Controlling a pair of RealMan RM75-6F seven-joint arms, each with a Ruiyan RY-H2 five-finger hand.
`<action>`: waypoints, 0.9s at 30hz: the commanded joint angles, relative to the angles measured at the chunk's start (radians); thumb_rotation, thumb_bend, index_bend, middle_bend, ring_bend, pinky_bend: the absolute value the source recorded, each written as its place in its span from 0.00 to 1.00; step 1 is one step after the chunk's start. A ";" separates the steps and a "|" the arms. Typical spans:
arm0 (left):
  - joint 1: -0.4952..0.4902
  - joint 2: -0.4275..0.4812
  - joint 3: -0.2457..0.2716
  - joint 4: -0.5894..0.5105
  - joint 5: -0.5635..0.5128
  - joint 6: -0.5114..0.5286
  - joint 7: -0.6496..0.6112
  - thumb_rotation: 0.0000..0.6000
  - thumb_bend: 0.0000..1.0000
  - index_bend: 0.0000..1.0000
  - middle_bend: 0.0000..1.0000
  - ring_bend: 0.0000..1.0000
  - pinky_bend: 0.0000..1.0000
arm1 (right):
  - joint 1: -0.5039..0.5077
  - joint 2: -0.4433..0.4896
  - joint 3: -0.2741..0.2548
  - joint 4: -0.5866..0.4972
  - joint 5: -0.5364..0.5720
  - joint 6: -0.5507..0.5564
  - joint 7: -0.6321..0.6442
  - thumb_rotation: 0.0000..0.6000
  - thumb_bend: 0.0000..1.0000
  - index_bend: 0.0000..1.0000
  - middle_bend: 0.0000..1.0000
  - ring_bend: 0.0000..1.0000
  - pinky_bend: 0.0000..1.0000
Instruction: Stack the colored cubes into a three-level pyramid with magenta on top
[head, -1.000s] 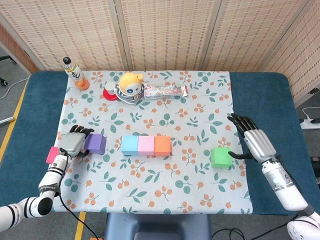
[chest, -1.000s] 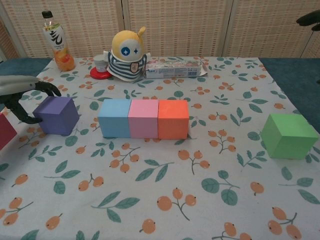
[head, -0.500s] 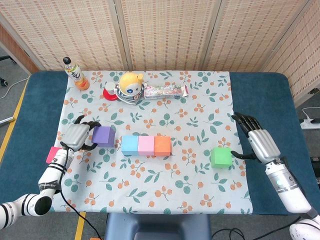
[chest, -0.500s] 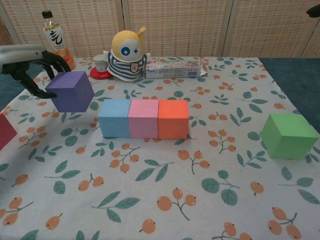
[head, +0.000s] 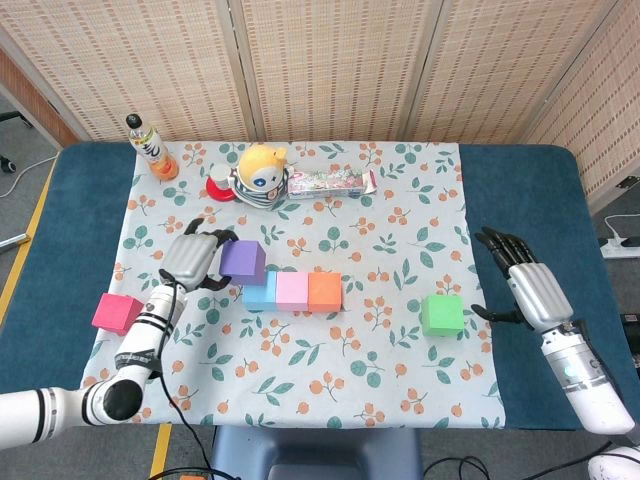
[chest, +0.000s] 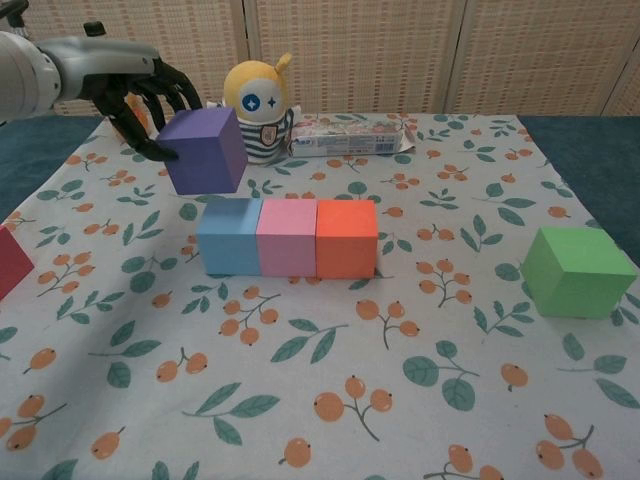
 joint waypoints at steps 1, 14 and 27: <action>-0.072 -0.051 -0.014 -0.035 -0.101 0.073 0.084 1.00 0.32 0.36 0.48 0.34 0.09 | -0.004 0.003 -0.001 0.006 -0.003 0.001 0.009 1.00 0.05 0.00 0.00 0.00 0.00; -0.142 -0.132 0.003 -0.042 -0.193 0.181 0.182 1.00 0.32 0.32 0.46 0.35 0.11 | -0.014 0.004 -0.006 0.037 -0.018 -0.005 0.055 1.00 0.05 0.00 0.00 0.00 0.00; -0.143 -0.100 0.007 -0.077 -0.241 0.125 0.168 1.00 0.32 0.00 0.06 0.01 0.13 | -0.021 0.010 -0.002 0.044 -0.022 -0.003 0.080 1.00 0.05 0.00 0.00 0.00 0.00</action>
